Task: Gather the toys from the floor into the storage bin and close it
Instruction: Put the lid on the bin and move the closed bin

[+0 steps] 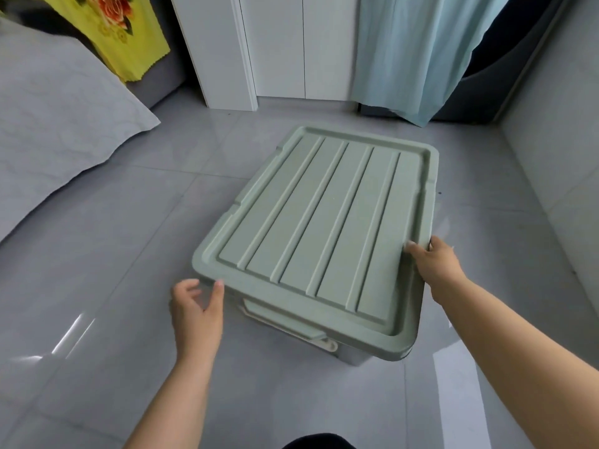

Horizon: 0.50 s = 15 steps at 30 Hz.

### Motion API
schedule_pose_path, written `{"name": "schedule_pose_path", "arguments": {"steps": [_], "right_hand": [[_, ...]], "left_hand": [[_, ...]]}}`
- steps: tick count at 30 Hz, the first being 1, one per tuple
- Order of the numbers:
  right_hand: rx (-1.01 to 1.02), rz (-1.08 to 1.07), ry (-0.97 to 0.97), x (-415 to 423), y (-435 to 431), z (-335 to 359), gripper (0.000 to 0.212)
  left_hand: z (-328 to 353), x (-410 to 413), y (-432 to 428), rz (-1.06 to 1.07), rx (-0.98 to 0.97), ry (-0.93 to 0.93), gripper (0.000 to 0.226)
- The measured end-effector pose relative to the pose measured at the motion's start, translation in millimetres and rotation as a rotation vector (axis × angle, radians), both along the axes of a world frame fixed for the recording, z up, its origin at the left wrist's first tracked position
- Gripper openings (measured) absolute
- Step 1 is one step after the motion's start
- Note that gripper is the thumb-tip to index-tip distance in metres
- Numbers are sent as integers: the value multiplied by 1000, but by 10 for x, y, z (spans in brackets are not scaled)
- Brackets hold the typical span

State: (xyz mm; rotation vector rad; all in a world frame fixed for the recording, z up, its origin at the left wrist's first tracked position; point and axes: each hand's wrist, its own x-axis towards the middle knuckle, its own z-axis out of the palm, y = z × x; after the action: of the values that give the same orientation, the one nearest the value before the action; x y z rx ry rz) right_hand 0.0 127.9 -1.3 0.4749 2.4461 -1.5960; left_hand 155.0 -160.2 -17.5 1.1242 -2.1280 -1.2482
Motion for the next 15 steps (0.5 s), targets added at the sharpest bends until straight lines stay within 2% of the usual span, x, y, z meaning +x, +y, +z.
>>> {"name": "schedule_pose_path", "arguments": {"steps": [2, 5, 8, 11, 12, 13, 15], "right_hand": [[-68, 4, -32, 62, 24, -73, 37], [-169, -62, -100, 256, 24, -209, 46], [-246, -136, -86, 478, -1, -353, 42], [-261, -170, -62, 552, -15, -329, 45], [-197, -173, -39, 535, -11, -293, 46], [-50, -147, 3, 536, -12, -233, 47], [342, 6, 212, 649, -74, -84, 47]], "left_hand": [[61, -159, -237, 3, -73, -27, 49], [60, -403, -495, -84, -45, -80, 51], [-39, -577, -572, -223, 144, -67, 44], [-109, -652, -580, -215, 262, -54, 42], [-118, -668, -590, -202, 264, -44, 43], [-116, -676, -590, -195, 255, -48, 42], [-92, -642, -563, -179, 257, -59, 43]]}}
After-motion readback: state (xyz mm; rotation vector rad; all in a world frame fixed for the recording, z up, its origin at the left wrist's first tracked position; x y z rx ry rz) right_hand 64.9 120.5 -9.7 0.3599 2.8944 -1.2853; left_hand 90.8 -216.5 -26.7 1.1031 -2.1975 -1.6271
